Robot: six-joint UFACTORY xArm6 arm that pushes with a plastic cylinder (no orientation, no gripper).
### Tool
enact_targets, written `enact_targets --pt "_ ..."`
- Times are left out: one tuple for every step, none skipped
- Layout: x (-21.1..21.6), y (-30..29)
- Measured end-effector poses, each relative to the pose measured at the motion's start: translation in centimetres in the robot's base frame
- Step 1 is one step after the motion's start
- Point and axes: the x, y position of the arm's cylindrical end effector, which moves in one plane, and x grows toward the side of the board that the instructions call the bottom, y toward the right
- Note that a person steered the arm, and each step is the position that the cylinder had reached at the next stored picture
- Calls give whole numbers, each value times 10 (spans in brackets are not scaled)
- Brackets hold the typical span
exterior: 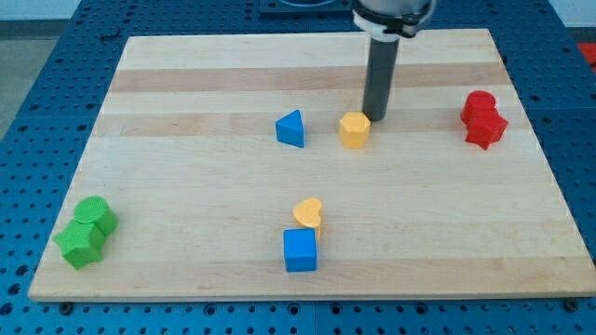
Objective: Slide the red circle slightly right
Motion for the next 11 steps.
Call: enact_targets --pt "0 36" --pt "-1 57" --pt "-1 76" --pt "-1 93" --pt "-1 105" --pt "-1 114" --pt "-1 125" --pt "-1 135" --pt "-2 139" --pt "-1 126" --pt "18 95"
